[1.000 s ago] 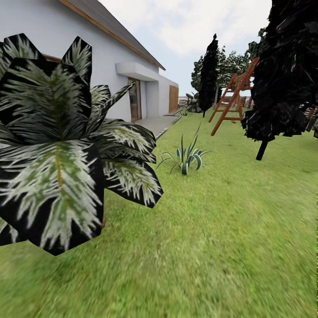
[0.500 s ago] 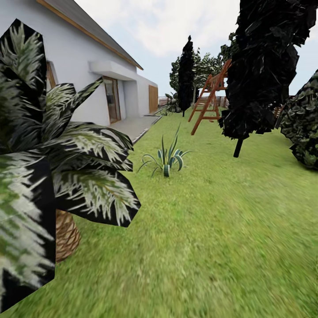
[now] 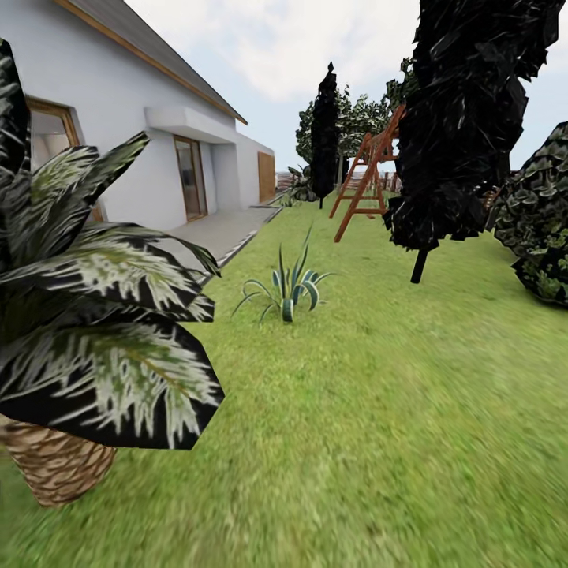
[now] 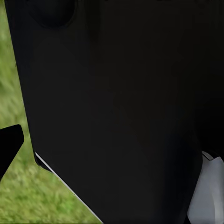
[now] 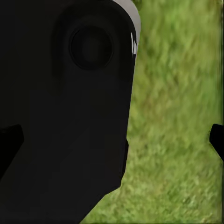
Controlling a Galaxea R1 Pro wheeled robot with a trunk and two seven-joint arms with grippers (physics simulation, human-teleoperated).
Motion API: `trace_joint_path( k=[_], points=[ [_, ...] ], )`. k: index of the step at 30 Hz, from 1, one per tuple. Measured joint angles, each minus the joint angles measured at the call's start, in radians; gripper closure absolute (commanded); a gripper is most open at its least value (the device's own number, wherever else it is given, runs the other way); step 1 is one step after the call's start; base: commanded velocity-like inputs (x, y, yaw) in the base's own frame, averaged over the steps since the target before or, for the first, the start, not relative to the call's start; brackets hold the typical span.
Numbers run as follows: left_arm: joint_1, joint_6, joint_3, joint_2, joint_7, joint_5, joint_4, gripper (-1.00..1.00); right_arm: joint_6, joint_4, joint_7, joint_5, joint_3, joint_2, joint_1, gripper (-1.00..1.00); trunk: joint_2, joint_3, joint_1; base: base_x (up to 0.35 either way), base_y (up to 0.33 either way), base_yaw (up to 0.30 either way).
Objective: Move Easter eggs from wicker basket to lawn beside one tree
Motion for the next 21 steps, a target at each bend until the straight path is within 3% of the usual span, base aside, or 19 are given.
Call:
trace_joint_path(
  k=[21],
  points=[
    [0.000,0.000,0.000,-0.001,0.000,0.000,0.000,-1.00,0.000,0.000,0.000,0.000,0.000,0.000,0.000,-1.00,0.000,0.000,0.000,0.334,-0.134,0.000]
  ],
)
